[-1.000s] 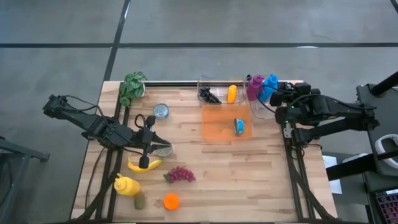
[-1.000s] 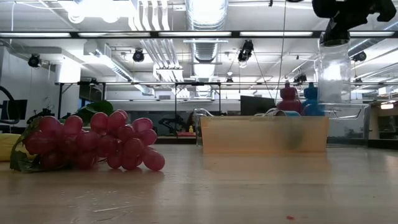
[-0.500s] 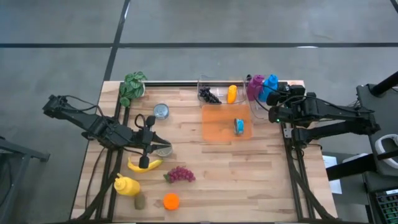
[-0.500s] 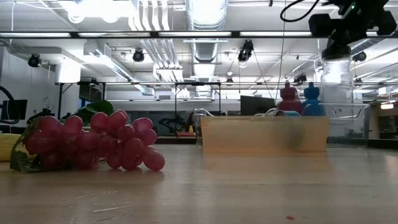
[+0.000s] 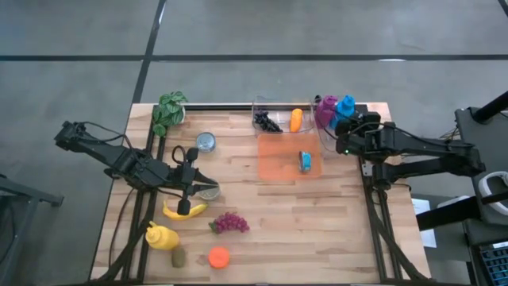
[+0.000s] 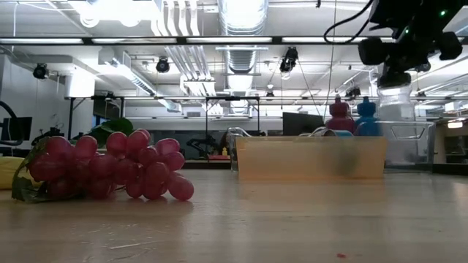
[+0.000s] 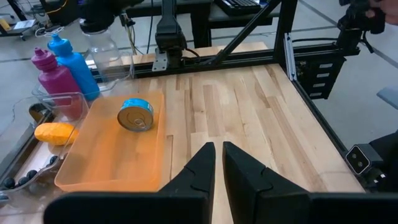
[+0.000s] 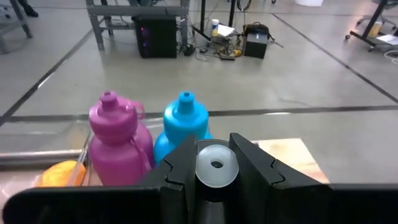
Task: Pick & Place Food Item
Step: Put the transparent water bottle into the right transparent bin
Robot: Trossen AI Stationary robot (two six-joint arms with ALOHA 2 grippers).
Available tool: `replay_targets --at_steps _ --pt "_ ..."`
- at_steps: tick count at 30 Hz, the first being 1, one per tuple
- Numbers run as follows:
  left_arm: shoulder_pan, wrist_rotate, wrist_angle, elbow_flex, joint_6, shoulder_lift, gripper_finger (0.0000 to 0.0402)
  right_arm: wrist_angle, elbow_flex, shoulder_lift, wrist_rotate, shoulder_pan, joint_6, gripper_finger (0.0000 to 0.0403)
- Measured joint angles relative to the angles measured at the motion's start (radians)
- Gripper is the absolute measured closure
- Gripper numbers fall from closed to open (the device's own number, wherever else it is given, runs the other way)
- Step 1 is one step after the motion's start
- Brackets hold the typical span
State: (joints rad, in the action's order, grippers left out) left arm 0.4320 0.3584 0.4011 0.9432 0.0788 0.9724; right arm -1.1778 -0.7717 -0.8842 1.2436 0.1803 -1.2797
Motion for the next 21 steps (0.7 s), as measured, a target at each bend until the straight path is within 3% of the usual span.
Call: replay_targets --at_steps 13,21 --pt "-0.001 0.000 0.000 0.000 0.000 0.000 0.0369 0.014 0.012 -0.001 -0.037 0.015 0.006 0.0327" --pt "-0.001 0.000 0.000 0.000 0.000 0.000 0.0369 0.014 0.012 -0.001 -0.037 0.015 -0.001 0.0292"
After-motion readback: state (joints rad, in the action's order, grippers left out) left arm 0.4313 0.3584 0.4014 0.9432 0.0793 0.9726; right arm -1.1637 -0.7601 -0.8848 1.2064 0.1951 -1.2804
